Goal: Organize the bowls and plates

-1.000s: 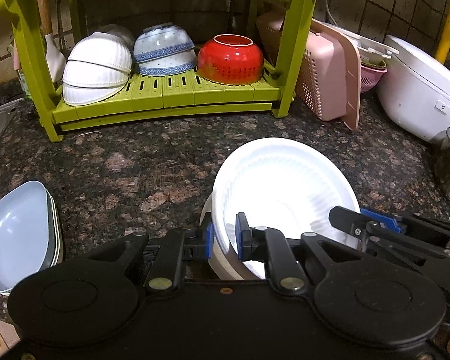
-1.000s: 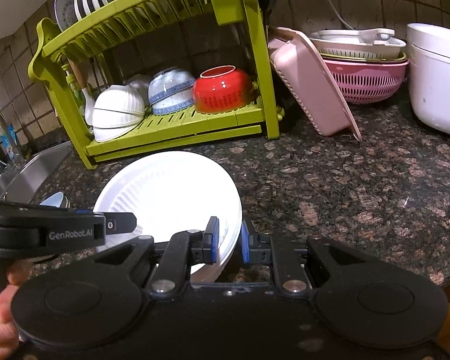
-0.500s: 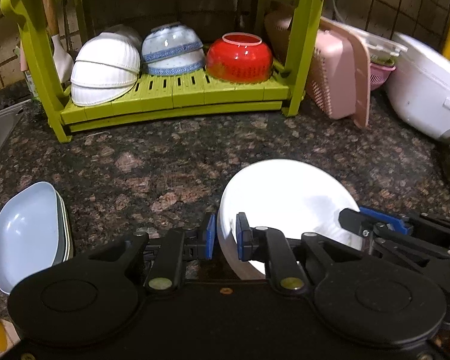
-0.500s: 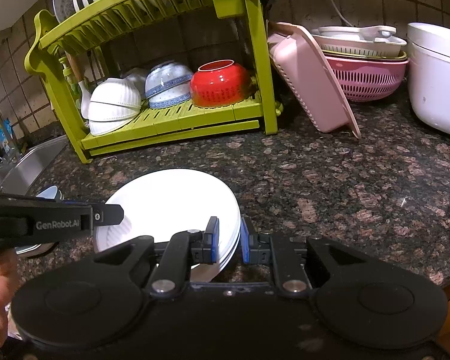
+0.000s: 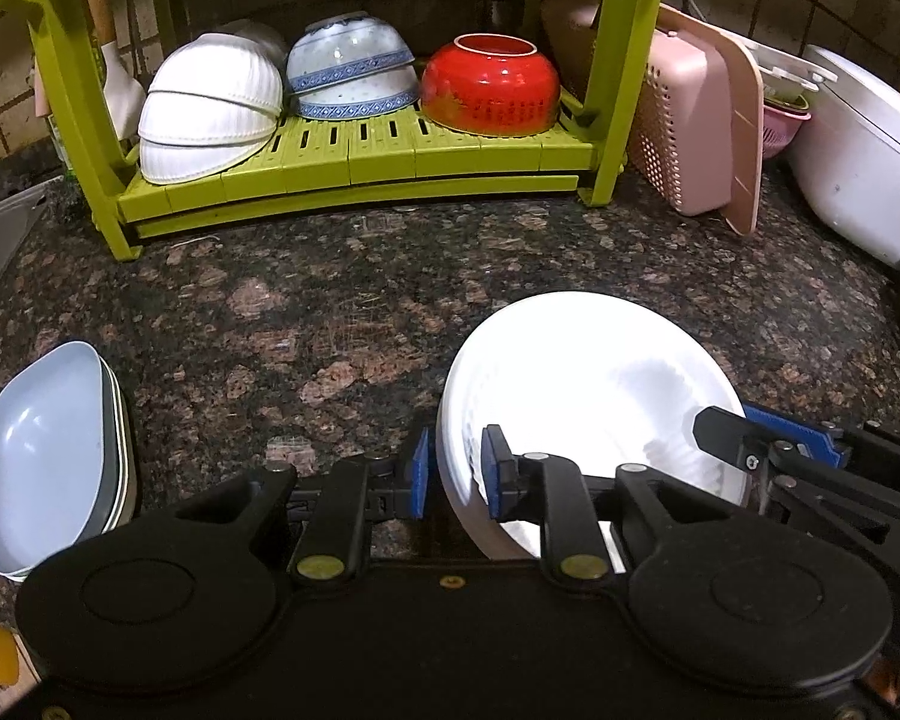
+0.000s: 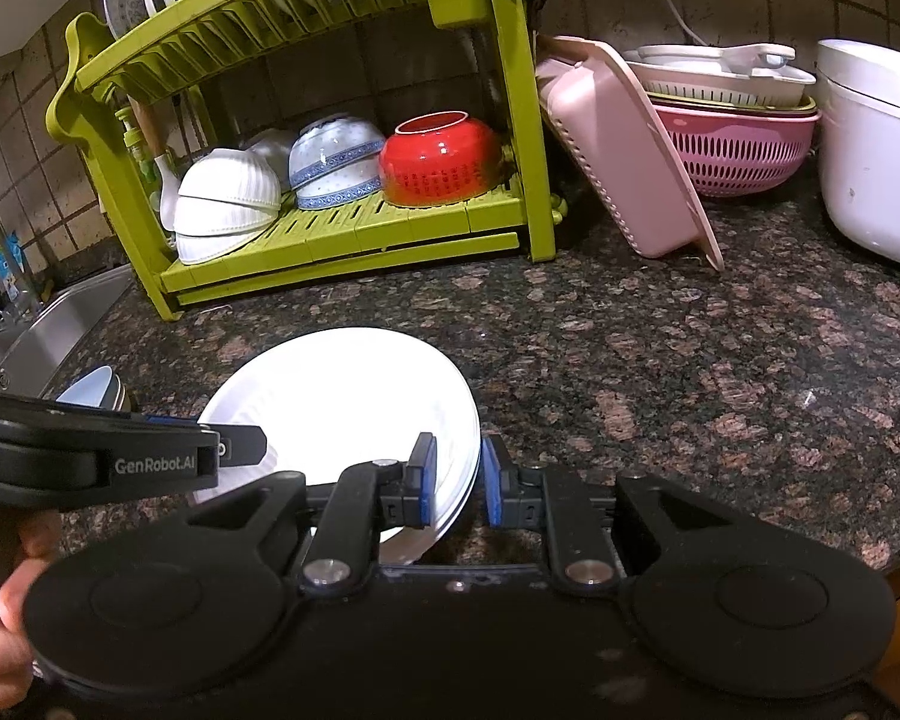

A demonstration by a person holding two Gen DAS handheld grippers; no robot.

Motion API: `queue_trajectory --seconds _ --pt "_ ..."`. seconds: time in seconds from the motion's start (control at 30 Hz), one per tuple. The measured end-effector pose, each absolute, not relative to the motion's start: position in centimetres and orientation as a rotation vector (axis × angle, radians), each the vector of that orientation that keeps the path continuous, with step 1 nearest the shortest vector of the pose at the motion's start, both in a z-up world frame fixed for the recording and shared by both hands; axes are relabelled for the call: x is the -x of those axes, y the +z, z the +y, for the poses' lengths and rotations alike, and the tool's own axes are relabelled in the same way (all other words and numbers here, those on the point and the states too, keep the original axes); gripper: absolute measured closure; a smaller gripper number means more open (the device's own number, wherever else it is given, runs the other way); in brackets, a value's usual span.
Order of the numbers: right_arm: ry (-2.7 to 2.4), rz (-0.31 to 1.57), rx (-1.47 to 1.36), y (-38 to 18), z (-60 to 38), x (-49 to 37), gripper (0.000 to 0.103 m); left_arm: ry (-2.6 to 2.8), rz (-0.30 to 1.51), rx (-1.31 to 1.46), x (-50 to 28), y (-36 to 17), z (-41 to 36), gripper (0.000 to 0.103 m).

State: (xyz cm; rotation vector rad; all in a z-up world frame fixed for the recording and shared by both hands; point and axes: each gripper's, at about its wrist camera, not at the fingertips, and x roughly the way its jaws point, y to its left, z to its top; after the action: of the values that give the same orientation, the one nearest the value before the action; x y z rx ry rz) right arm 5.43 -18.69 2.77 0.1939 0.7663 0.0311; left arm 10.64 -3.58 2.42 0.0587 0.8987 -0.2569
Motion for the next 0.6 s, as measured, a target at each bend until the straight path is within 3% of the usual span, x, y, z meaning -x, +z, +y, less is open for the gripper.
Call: queue_trajectory --seconds 0.13,0.6 --pt "0.028 0.771 -0.185 2.66 -18.58 -5.53 0.084 -0.238 0.901 -0.058 -10.82 2.26 -3.61 0.057" --pt "0.031 0.785 -0.169 2.38 -18.48 -5.91 0.081 -0.214 0.931 -0.056 -11.41 1.8 -3.75 0.057"
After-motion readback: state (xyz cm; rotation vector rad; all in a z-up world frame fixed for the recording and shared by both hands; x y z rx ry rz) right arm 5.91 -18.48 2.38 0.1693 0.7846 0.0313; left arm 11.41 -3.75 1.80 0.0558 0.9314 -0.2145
